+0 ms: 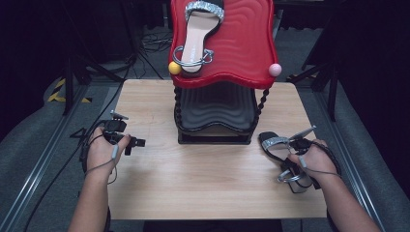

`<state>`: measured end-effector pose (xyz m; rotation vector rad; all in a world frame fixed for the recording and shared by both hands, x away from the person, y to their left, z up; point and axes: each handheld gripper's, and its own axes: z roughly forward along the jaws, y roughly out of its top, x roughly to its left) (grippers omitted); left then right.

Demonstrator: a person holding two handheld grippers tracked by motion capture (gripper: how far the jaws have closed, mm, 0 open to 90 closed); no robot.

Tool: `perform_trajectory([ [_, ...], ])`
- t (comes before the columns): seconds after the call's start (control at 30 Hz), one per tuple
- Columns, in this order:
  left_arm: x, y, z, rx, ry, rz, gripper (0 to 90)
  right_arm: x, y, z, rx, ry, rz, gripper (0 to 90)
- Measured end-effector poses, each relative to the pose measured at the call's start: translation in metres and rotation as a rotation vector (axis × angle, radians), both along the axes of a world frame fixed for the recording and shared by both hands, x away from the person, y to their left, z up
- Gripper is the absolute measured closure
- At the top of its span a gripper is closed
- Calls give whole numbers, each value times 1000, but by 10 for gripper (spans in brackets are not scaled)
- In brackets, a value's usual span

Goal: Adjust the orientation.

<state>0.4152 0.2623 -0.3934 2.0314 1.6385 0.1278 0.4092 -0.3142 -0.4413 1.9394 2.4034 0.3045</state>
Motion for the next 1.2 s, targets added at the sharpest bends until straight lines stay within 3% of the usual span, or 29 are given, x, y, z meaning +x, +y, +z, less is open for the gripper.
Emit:
perform_trajectory([
  [0.67, 2, -1, -3, 3, 5, 0, 293, -1, -10, 50, 39, -95, -21, 428],
  [1.13, 7, -5, -2, 0, 3, -15, 294, 2, -13, 105, 47, -165, -55, 428],
  [1.2, 5, -5, -2, 3, 0, -14, 293, 1, -13, 119, 43, -182, -64, 428],
])
